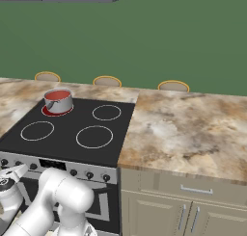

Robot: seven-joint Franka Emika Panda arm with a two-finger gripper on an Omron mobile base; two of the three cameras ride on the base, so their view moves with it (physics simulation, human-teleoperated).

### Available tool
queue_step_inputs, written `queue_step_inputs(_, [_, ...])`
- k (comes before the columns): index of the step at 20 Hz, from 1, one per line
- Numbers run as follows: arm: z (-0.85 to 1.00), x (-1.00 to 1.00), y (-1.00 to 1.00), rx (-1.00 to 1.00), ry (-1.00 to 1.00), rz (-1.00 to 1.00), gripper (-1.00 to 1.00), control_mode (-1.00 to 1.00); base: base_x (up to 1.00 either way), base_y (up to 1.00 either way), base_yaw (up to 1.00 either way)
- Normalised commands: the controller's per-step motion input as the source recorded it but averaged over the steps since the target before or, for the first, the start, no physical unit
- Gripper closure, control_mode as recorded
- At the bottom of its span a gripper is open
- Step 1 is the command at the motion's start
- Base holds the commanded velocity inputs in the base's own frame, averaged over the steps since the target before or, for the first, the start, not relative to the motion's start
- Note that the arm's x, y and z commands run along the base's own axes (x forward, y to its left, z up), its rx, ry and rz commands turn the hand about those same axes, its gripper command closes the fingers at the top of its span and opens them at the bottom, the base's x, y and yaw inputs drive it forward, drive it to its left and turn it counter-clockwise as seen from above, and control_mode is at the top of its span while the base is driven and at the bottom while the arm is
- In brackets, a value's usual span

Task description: Wait until the marinara sauce is simmered to a deep red color and then turn off the stove.

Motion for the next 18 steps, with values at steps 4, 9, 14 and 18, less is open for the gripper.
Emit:
queue_step_inputs(4, [0.00,0.00,0.00,0.00,0.00,0.00,1.00,-1.00,0.00,0.00,0.00])
queue_step_inputs(9, [0.00,0.00,0.00,0.00,0.00,0.00,1.00,-1.00,0.00,0.00,0.00])
queue_step_inputs(14, [0.00,0.00,0.00,0.00,0.00,0.00,1.00,-1.00,0.00,0.00,0.00])
queue_step_inputs(18, [0.00,0.00,0.00,0.00,0.00,0.00,1.00,-1.00,0.00,0.00,0.00])
